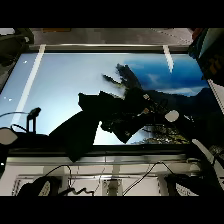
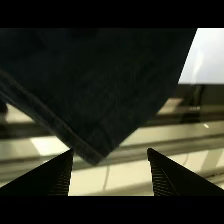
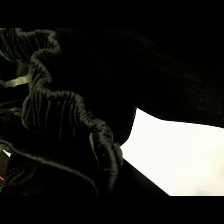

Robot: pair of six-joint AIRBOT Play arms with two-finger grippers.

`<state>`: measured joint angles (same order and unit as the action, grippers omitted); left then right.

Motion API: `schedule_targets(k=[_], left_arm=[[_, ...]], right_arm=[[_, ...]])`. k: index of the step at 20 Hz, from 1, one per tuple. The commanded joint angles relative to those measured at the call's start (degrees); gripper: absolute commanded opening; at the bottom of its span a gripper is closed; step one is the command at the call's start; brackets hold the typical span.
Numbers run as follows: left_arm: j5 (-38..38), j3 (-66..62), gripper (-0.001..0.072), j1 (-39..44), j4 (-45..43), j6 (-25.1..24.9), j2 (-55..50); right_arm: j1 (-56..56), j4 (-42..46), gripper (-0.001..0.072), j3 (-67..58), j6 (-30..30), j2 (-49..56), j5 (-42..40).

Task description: Fold the clothes and pants, and hang the long-sleeved shirts on hangers.

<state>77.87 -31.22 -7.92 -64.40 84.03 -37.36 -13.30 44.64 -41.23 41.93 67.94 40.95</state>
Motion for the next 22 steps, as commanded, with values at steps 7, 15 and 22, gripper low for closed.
schedule_targets(k=[7,15,22], left_arm=[[-3.28,14.58,0.051,0.09,3.82,5.86,0.5],[-8.74,17.14,0.0511,0.09,3.67,10.29,-0.35],[-14.84,17.14,0.0497,3.69,7.67,5.73,-12.35]], right_arm=[[-0.02,-2.62,0.0053,-0.33,-0.04,-0.02,-1.27],[-0.02,-5.38,0.0053,-0.33,-0.04,-0.02,-1.55],[-0.02,-5.62,0.0053,-0.33,-0.04,-0.02,-1.51]])
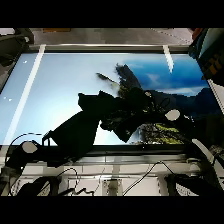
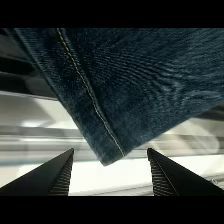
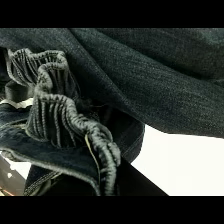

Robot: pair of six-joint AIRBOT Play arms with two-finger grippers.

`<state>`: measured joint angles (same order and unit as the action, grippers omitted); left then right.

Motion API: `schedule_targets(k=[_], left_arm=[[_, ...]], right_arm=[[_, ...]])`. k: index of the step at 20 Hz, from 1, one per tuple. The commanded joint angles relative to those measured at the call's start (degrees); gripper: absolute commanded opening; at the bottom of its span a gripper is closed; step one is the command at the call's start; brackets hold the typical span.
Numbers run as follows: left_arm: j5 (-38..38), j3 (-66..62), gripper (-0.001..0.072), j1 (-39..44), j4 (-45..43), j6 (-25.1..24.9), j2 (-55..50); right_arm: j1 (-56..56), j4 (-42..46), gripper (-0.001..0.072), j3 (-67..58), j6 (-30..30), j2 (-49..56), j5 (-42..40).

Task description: Fold the clothes and pants, and hang the long-sleeved shirts on hangers.

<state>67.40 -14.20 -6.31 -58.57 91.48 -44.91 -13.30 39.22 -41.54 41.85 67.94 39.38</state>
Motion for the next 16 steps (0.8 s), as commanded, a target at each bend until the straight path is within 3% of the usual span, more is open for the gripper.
schedule_targets(k=[1,3,5,8,10,13,16], left_arm=[[-7.28,0.09,0.042,3.37,4.44,-4.59,-6.78],[-12.68,-0.15,0.0294,4.85,11.06,-10.32,-9.03],[-15.56,-1.55,0.0028,4.87,16.11,-15.74,-9.18],[-19.17,-7.69,0.0025,4.79,16.61,-18.51,-9.18],[-25.77,-13.49,0.0024,4.61,16.59,-18.49,-9.18],[-37.73,-23.28,0.002,1.79,14.21,-18.45,-9.33],[-44.35,-35.32,0.0019,-4.79,14.05,-18.43,-10.73]], right_arm=[[-0.02,-0.2,0.0053,-0.02,0.07,-0.02,0.13],[-0.02,-0.2,0.0053,-0.02,0.07,-0.04,0.33],[-0.02,-0.2,0.0052,-0.02,0.07,-0.09,0.46],[0.0,-0.22,0.0025,-0.22,0.09,-0.09,-0.31],[0.0,-0.17,0.0026,-2.12,2.82,-0.09,-2.75],[0.04,-0.02,0.0025,-8.59,9.46,-0.09,-10.95],[0.07,0.04,0.0023,-18.4,12.02,0.11,-21.42]])
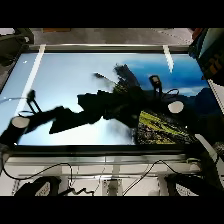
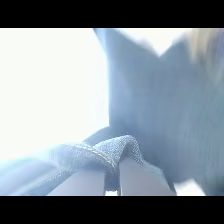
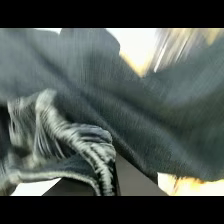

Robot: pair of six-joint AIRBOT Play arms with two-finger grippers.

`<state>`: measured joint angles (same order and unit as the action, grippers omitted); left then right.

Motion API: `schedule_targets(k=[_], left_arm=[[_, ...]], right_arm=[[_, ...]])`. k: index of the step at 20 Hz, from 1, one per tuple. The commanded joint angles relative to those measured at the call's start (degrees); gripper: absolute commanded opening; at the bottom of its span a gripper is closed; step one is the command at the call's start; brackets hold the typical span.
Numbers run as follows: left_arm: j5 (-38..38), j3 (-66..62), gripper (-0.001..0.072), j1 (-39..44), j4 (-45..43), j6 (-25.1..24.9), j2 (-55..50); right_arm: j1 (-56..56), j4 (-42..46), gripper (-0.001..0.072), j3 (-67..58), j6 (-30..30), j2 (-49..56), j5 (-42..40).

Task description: Fold the clothes and pants, and hang the long-sleeved shirts on hangers.

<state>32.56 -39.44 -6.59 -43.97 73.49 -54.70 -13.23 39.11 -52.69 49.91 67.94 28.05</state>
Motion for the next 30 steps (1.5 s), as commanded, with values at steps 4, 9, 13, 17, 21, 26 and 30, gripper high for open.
schedule_targets(k=[4,9,13,17,21,26,30], left_arm=[[-10.47,-27.74,0.002,-13.18,-0.55,-0.44,-5.11],[-8.87,-38.03,0.002,-20.13,-1.11,-0.52,-7.08],[5.92,-37.99,0.002,-22.14,-14.16,-0.5,-9.31],[24.83,-37.97,0.0021,-22.08,-21.18,-2.93,-15.52],[36.33,-37.97,0.0022,-22.08,-23.98,-3.69,-21.4],[45.94,-37.92,0.0022,-22.08,-38.6,-3.02,-24.5],[49.92,-33.27,0.0021,-23.04,-48.57,-0.66,-24.5]], right_arm=[[3.26,0.24,0.0022,-21.31,5.49,0.11,-19.1],[21.94,1.38,0.0021,-31.61,16.13,0.09,-7.67],[36.39,27.61,0.0022,-31.65,31.76,0.11,22.71],[42.47,37.22,0.0021,-30.84,32.81,1.11,47.08],[42.84,36.89,0.0022,-25.46,33.55,1.18,51.58],[42.88,39.91,0.0022,-10.95,33.55,1.18,61.33],[42.88,40.68,0.0022,-2.08,33.55,1.18,66.75]])
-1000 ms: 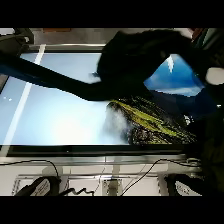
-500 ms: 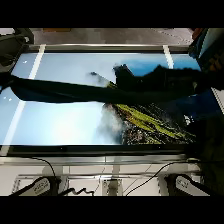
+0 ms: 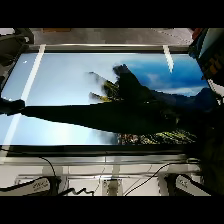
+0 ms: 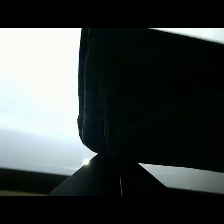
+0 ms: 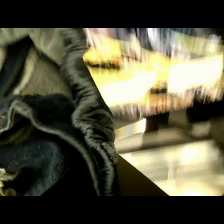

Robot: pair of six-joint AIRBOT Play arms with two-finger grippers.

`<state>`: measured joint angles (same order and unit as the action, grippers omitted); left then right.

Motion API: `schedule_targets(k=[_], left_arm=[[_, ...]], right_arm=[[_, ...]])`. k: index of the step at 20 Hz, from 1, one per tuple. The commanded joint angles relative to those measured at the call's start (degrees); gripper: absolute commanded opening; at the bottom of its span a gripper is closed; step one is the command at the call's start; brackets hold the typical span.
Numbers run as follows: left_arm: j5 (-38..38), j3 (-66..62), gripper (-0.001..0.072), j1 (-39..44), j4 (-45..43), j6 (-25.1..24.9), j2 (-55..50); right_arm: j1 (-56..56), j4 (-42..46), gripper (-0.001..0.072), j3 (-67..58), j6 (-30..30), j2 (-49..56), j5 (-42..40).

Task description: Fold the clothes and pants, and hang the long-sleeved shirts on hangers.

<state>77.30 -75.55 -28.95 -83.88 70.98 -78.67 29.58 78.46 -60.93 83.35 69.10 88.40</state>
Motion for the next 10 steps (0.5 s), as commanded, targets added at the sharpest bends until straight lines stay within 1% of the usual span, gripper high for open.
schedule_targets(k=[1,4,6,10], left_arm=[[5.86,5.18,0.0021,-1.03,-10.03,1.86,-0.5],[5.22,14.01,0.0021,-2.25,-13.9,1.86,-0.28],[2.27,18.73,0.0021,-2.95,-17.88,2.19,0.55],[-4.81,19.37,0.0022,-3.93,-18.14,2.29,2.29]], right_arm=[[0.07,1.75,0.0022,7.34,0.11,0.02,8.28],[0.04,2.95,0.0023,9.77,-0.37,0.02,13.27],[0.04,3.06,0.0022,10.54,-1.16,0.02,16.65],[0.02,3.02,0.0026,10.64,-1.9,0.0,17.03]])
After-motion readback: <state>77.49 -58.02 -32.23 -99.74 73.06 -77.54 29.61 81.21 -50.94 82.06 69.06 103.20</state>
